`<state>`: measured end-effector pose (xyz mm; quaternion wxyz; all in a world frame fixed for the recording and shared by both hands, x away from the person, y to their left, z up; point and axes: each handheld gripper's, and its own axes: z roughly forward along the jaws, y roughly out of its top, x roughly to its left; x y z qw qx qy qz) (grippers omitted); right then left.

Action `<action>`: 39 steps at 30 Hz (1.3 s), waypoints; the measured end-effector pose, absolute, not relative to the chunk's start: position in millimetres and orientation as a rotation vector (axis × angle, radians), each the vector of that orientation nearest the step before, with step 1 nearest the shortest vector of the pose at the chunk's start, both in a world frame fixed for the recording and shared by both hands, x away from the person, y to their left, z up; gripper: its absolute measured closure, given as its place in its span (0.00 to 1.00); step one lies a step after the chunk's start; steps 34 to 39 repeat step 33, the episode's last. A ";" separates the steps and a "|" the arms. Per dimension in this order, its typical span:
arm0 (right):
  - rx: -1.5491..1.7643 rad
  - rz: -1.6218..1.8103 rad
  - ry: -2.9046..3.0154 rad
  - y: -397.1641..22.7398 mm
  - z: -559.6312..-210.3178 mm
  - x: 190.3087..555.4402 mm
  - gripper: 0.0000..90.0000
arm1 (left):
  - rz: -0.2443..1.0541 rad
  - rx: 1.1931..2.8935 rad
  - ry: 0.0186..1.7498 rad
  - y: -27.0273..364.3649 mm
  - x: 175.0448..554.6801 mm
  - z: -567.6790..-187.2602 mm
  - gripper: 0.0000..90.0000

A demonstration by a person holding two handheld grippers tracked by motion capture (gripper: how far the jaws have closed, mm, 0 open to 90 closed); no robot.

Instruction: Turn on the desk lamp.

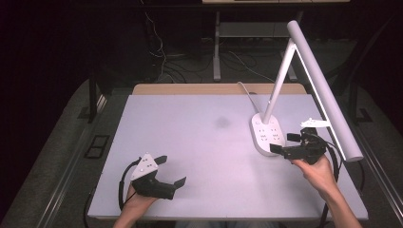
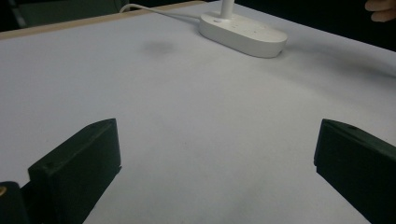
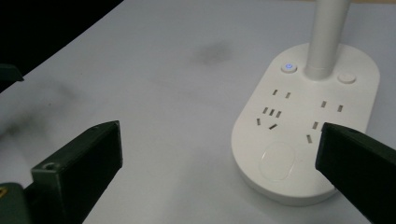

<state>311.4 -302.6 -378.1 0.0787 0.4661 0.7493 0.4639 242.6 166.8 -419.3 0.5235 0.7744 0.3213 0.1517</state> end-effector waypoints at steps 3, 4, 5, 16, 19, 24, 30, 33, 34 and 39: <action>1.375 1.406 2.249 -301.9 -380.9 302.7 0.00 | 0.363 1.855 0.769 166.8 242.5 -419.3 0.00; 1.370 1.413 2.251 -301.6 -381.8 299.8 0.00 | 0.361 1.852 0.769 166.6 242.5 -419.4 0.00; 1.366 1.418 2.252 -301.4 -382.8 296.7 0.00 | 0.363 1.856 0.767 166.9 242.5 -419.3 0.00; 1.319 1.459 2.262 -299.5 -401.8 269.2 0.00 | 0.362 1.862 0.766 166.5 242.7 -419.6 0.00; 1.323 1.472 2.269 -298.2 -408.5 263.3 0.00 | 0.361 1.863 0.764 166.5 242.5 -419.5 0.00; 1.306 1.469 2.288 -294.4 -415.4 254.4 0.00 | 0.359 1.865 0.765 166.7 242.8 -419.7 0.00; 1.288 1.468 2.291 -292.4 -420.3 246.4 0.00 | 0.356 1.866 0.767 166.6 242.9 -420.0 0.00; 1.278 1.467 2.288 -291.4 -421.8 244.4 0.00 | 0.354 1.867 0.768 166.3 243.3 -420.1 0.00; 1.278 1.467 2.288 -291.4 -421.8 244.4 0.00 | 0.354 1.867 0.768 166.3 243.3 -420.1 0.00; 1.278 1.467 2.288 -291.4 -421.8 244.4 0.00 | 0.354 1.867 0.768 166.3 243.3 -420.1 0.00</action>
